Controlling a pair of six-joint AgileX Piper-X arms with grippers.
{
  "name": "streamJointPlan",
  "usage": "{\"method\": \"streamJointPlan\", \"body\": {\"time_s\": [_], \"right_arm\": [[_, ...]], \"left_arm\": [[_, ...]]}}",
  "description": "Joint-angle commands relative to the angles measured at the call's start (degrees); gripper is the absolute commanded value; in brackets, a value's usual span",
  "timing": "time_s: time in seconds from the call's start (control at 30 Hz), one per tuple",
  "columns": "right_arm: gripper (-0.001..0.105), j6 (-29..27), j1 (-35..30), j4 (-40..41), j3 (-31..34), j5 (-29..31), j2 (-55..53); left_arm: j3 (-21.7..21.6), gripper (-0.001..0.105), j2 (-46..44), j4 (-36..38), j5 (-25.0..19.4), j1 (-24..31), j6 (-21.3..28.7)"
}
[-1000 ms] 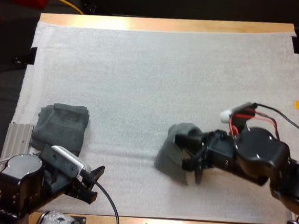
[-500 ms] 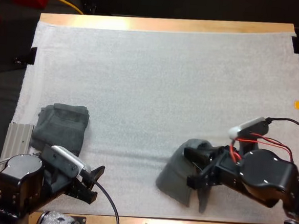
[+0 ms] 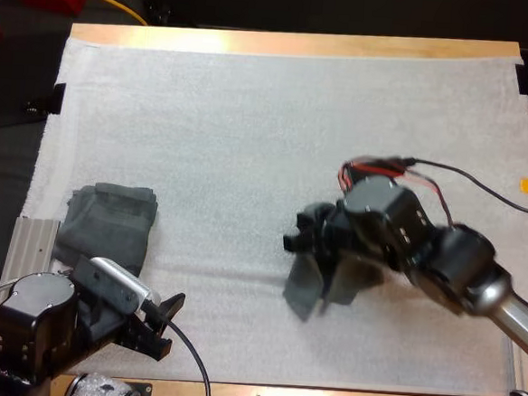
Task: Pick towel from pile, fold and stack
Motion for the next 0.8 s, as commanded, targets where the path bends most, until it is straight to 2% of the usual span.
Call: {"method": "streamJointPlan", "body": {"time_s": [0.0,0.07,0.17,0.3,0.47,0.53,0.77], "right_arm": [[0.001,-0.98,-1.65,-2.64,-0.52,-2.89,1.04],[0.001,-1.03,-4.59,-6.21,-0.52,-6.69,3.83],[0.001,-1.03,-7.17,-10.36,-0.52,-9.27,6.55],[0.001,-0.1,-8.92,-15.59,-0.52,-12.08,9.96],[0.001,2.52,-9.23,-24.82,-0.52,-19.07,13.99],[0.001,4.4,-9.23,-26.39,-1.05,-19.48,15.25],[0.001,4.36,-9.23,-33.01,-4.81,-22.68,18.99]], "left_arm": [[-0.04,0.069,0.1,-0.96,0.38,-0.2,0.24],[-0.04,0.069,0.1,-0.96,0.38,-0.2,0.24],[-0.04,0.069,0.1,-0.96,0.38,-0.2,0.24],[-0.04,0.069,0.1,-0.96,0.38,-0.2,0.24],[-0.04,0.069,0.1,-0.96,0.38,-0.2,0.24],[-0.04,0.069,0.1,-0.96,0.38,-0.2,0.24],[-0.04,0.069,0.1,-0.96,0.38,-0.2,0.24]]}}
